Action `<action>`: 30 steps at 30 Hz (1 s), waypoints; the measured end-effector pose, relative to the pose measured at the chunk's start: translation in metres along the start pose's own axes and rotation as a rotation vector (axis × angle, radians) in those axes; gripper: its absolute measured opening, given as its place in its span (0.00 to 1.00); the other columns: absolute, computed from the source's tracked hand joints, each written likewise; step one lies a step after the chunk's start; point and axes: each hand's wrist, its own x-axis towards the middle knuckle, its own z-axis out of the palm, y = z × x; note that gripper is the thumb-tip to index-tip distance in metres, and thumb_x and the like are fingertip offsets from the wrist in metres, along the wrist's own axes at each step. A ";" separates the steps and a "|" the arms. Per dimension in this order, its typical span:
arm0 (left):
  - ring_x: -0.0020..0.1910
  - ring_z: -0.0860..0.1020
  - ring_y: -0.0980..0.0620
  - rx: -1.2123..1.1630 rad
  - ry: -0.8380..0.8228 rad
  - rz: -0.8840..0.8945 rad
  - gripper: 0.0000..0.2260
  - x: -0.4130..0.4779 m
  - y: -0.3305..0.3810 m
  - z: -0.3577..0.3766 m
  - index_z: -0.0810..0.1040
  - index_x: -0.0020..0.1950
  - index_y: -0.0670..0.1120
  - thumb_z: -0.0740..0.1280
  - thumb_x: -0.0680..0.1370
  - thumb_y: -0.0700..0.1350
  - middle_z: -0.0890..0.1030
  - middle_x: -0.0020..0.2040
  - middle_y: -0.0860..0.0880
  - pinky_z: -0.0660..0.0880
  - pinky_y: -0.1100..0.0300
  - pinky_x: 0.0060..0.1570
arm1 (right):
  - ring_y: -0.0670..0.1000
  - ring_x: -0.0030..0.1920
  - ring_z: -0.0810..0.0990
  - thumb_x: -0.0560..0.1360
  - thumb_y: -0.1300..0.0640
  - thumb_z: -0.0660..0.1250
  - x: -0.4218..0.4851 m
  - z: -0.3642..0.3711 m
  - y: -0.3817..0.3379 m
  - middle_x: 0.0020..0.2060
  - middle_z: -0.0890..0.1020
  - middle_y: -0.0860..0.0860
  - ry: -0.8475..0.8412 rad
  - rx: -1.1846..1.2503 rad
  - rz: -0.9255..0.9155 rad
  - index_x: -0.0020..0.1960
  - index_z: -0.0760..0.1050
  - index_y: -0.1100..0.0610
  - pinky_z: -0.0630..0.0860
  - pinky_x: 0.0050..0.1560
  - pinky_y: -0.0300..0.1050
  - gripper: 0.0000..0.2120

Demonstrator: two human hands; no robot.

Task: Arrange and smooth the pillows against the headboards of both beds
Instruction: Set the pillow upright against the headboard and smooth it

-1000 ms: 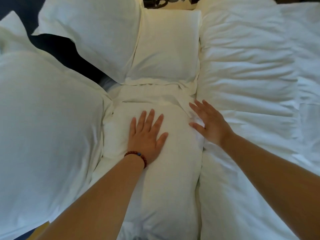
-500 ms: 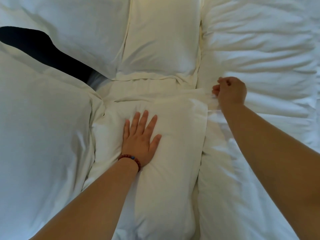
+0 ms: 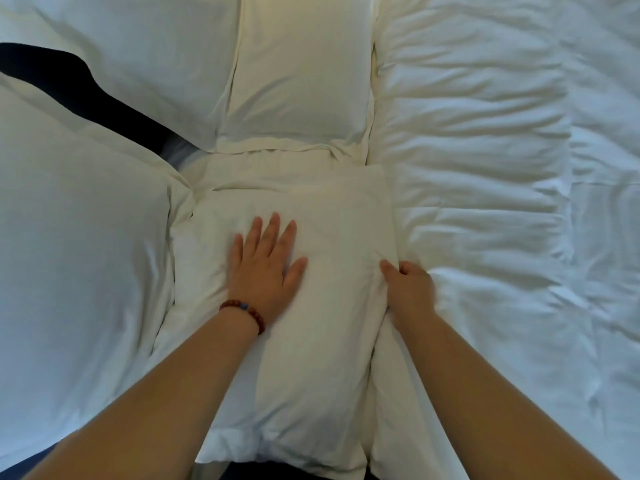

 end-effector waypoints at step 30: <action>0.78 0.40 0.49 0.041 -0.007 0.135 0.30 -0.210 -0.034 0.036 0.42 0.78 0.57 0.43 0.78 0.64 0.42 0.80 0.50 0.31 0.53 0.73 | 0.56 0.51 0.83 0.72 0.53 0.74 -0.203 0.004 0.182 0.49 0.85 0.54 -0.312 -0.136 0.077 0.55 0.81 0.58 0.77 0.51 0.46 0.14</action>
